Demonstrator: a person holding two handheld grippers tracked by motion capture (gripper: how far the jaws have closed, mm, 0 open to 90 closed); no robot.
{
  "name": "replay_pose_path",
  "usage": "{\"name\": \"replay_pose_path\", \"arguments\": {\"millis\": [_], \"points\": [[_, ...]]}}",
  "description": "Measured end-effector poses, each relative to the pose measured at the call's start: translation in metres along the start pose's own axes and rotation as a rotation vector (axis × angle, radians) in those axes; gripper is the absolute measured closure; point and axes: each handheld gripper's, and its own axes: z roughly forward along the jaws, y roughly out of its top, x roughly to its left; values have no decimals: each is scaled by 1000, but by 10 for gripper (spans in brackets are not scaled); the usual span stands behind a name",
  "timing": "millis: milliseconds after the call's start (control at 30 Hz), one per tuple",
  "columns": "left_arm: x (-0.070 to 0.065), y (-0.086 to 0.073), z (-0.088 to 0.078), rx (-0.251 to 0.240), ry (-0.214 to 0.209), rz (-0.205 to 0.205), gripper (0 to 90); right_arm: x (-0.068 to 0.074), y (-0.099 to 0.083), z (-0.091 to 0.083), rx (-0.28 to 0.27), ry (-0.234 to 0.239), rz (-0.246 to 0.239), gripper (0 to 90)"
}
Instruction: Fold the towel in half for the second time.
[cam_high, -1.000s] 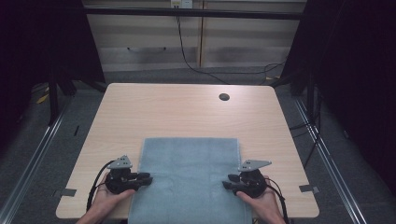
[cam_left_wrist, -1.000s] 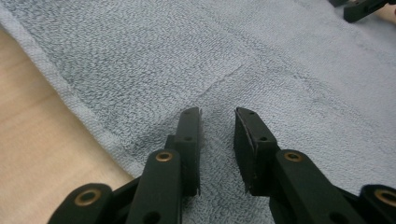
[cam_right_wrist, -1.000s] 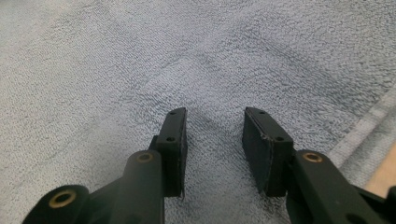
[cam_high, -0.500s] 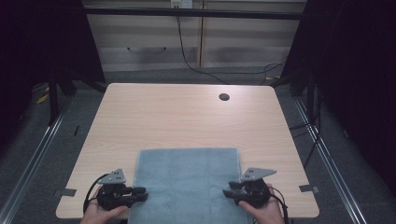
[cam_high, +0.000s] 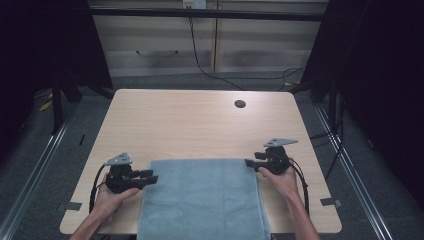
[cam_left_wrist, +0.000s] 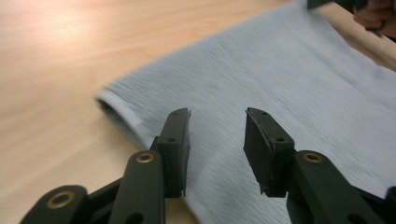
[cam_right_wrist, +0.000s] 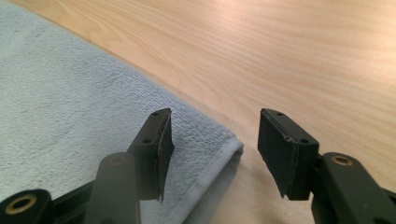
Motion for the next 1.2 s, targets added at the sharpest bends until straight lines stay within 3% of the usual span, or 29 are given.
{"name": "replay_pose_path", "arguments": {"millis": [167,200,233,267,333,433,500,567,633,700,733,867,933,1100,1200], "points": [[23,10,3,-24,43,-30,515,-2,-4,10,30,31,1,478],[27,10,5,-28,45,-34,499,-2,-4,11,31,33,0,531],[32,11,11,4,68,-32,483,-2,-4,12,31,46,-3,560],[34,11,14,15,72,-27,421,-2,-4,12,39,52,-6,646],[38,11,20,31,67,-27,403,-3,-5,12,37,74,-4,700],[42,13,26,8,35,-37,388,-4,-7,11,38,86,0,789],[41,12,30,15,37,-37,393,-4,-8,10,42,92,3,812],[42,10,33,21,41,-20,434,-4,-8,10,43,94,5,824],[44,11,33,16,39,-31,454,-4,-8,11,46,94,7,834],[44,10,33,19,31,-15,534,-4,-7,11,48,95,5,842],[44,10,33,17,28,-32,554,-4,-7,11,52,95,5,847],[43,9,33,40,3,-13,776,-3,-7,11,49,93,17,859],[41,9,32,31,6,-12,839,-3,-7,11,43,94,17,863],[39,16,19,-35,-11,-35,860,-2,1,0,-21,108,32,867],[40,21,12,-70,0,-47,861,1,13,-8,-52,105,14,868]]}}
